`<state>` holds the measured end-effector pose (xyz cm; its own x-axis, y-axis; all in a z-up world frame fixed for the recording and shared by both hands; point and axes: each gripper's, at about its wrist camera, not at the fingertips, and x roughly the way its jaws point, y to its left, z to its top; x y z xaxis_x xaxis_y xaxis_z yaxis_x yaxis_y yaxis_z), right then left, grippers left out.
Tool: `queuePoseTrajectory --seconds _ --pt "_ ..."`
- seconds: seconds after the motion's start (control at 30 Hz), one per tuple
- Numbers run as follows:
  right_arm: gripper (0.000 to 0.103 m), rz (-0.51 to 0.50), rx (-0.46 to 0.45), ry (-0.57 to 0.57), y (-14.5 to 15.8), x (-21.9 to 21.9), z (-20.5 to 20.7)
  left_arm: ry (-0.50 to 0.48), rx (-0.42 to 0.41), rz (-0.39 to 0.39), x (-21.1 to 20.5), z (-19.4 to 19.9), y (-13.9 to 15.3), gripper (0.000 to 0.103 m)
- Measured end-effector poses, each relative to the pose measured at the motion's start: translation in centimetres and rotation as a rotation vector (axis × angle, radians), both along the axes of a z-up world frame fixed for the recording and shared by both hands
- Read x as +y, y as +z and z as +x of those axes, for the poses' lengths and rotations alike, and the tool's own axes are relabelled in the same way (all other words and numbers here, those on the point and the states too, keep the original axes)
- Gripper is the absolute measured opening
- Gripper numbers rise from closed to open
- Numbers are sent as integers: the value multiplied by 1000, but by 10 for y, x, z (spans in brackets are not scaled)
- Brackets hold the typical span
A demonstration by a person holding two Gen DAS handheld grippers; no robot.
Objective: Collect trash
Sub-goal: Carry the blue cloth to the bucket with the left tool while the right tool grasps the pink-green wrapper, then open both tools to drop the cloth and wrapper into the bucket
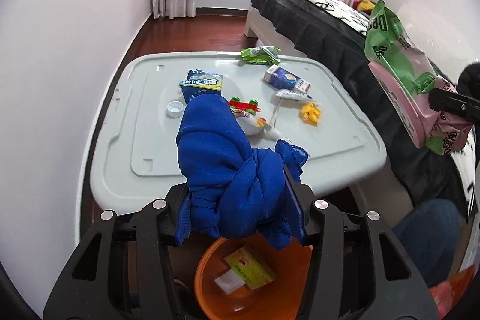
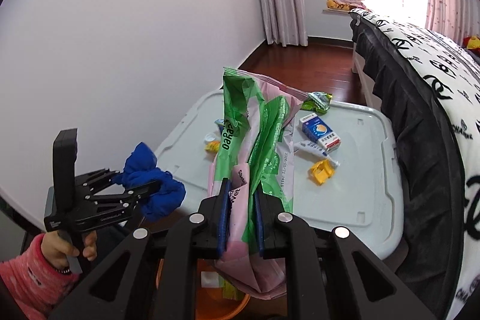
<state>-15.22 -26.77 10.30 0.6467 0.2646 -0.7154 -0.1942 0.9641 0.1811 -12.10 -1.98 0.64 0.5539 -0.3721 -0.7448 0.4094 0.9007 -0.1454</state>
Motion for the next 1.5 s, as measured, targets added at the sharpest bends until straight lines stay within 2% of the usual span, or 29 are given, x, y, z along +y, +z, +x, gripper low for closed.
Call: queuePoseTrajectory --seconds 0.2,0.4,0.83,1.0,1.2,1.5 --pt "15 38 31 22 -15 6 -32 -16 21 30 0 -29 -2 49" --pt "15 50 105 51 -45 18 -52 -26 80 62 -5 -47 -21 49" --pt "15 126 336 81 -127 41 -52 40 367 105 -2 -58 -112 49" --pt "15 127 422 110 -157 57 -46 58 455 110 -1 -60 -139 49" --pt "15 135 491 109 -182 66 -39 53 500 168 -6 -60 -161 49" --pt "15 145 566 97 -203 68 -30 49 524 219 -17 -52 -174 50"
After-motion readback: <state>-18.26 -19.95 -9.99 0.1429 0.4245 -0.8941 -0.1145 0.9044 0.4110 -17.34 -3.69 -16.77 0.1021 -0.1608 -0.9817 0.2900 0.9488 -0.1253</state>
